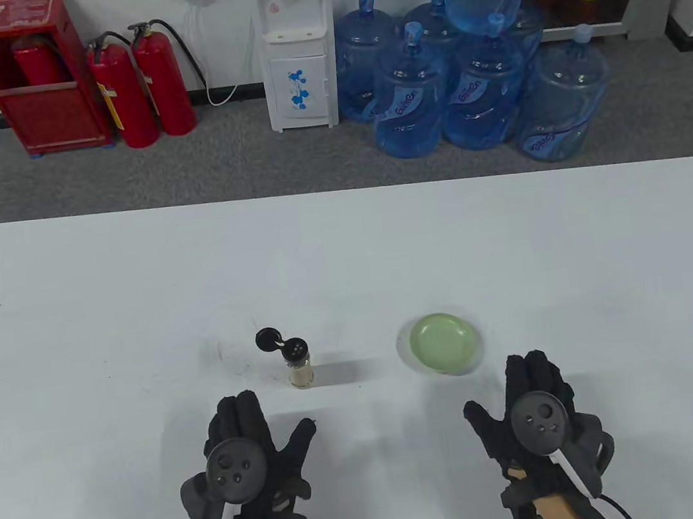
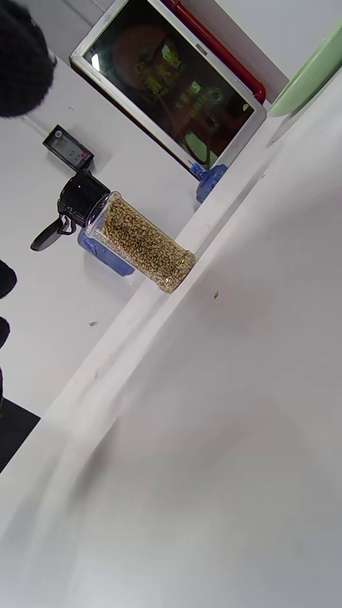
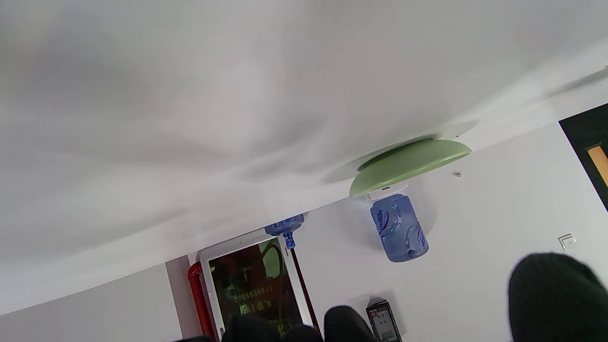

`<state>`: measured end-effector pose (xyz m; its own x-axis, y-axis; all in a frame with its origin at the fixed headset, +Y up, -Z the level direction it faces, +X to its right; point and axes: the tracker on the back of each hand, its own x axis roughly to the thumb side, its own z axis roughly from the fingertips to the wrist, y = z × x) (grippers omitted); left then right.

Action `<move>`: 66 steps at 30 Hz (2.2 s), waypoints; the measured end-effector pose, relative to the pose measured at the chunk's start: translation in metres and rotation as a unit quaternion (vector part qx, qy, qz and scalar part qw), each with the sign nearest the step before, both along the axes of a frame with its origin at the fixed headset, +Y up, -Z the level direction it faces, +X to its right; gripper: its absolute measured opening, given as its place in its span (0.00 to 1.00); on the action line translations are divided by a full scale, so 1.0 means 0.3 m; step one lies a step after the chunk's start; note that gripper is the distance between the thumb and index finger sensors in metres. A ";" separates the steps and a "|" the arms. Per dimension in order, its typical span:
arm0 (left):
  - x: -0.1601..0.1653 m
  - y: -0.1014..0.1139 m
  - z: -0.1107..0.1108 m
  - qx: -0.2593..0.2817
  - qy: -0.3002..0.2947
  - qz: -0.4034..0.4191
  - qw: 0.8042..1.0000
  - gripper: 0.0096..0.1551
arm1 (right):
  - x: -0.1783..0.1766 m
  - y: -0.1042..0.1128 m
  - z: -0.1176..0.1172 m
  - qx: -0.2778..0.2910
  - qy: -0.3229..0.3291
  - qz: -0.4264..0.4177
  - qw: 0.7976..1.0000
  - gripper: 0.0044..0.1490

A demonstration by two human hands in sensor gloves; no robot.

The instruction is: Hold seasoning dish and receive white sesame seeds shaken from seasoning bottle

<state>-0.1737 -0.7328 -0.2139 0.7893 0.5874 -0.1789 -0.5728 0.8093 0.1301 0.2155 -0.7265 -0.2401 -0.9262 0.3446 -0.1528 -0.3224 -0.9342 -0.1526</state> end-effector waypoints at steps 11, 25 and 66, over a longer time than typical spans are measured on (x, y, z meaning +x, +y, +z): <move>0.001 -0.002 -0.001 0.003 -0.001 -0.001 1.000 0.60 | 0.001 0.000 0.003 -0.004 -0.001 0.001 1.000 0.65; 0.007 -0.004 0.001 0.007 -0.007 0.002 1.000 0.60 | 0.004 -0.003 0.010 -0.009 -0.008 0.005 1.000 0.64; 0.018 -0.012 -0.016 0.011 -0.015 0.014 1.000 0.58 | -0.112 -0.014 -0.495 -0.189 -0.171 0.112 0.960 0.32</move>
<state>-0.1681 -0.7364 -0.2188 0.7771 0.6134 -0.1412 -0.5996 0.7896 0.1303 0.1818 -0.7308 -0.3886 -0.8438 0.0021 -0.5367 -0.0984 -0.9837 0.1507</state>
